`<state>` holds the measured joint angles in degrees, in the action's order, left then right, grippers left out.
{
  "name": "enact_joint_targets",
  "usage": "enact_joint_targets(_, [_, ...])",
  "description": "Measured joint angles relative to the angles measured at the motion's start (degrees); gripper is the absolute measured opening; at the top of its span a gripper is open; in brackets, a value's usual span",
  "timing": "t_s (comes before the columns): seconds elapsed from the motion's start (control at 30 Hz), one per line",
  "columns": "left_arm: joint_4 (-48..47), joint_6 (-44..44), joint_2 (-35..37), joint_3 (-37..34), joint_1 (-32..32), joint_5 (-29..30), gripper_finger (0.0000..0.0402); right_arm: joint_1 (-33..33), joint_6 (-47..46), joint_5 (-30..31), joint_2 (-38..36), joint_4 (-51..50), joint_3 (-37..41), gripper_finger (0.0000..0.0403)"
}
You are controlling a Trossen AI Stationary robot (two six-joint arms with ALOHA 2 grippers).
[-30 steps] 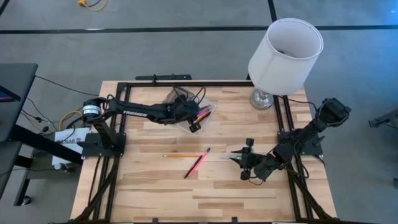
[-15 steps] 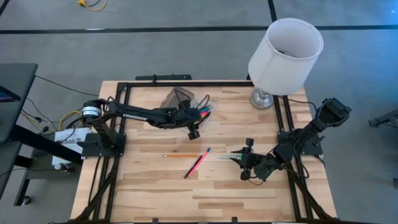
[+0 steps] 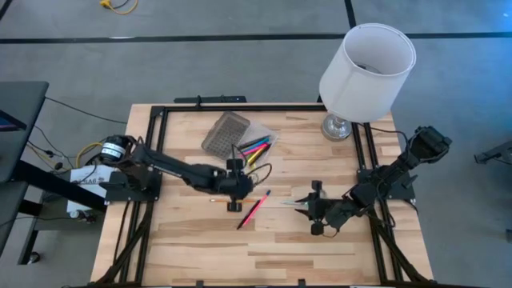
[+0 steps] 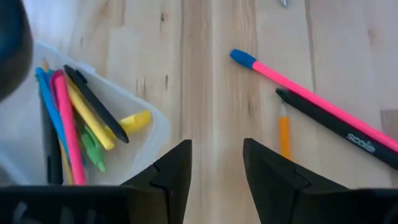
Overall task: Pick & place school supplies into a supply box
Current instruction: Put the green scissors into the supply box
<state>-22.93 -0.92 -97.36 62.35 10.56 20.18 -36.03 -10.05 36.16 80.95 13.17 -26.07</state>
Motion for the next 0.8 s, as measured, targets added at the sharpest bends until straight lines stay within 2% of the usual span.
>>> enact_joint_targets(0.17, [-2.5, -4.2, 0.0, 0.0, 5.7, 5.9, 0.0139, 2.5, -3.9, -9.0, 0.0, -11.0, -2.5, 0.0118])
enact_joint_targets(0.3, [-3.3, -6.7, 0.0, 0.0, 8.8, 9.5, 0.0139, 3.6, -10.9, -10.4, 0.0, -28.6, -6.7, 0.0118])
enact_joint_targets(0.4, [-3.4, -7.1, 0.0, 0.0, 10.3, 12.1, 0.0139, 3.9, -14.3, -12.2, 0.0, -38.0, -9.8, 0.0118])
enact_joint_targets(0.6, [-3.4, -8.1, 0.0, 0.0, 10.8, 13.4, 0.0139, 2.5, -16.1, -15.1, -0.4, -51.0, -15.9, 0.0118])
enact_joint_targets(0.7, [-3.4, -8.5, 0.0, 0.0, 10.8, 13.6, 0.0139, 2.4, -19.5, -16.5, -0.4, -58.3, -17.1, 0.0118])
enact_joint_targets(0.8, [-3.4, -8.6, 0.0, 0.0, 10.8, 13.6, 0.0139, 2.6, -21.4, -18.4, -0.4, -61.1, -17.1, 0.0118])
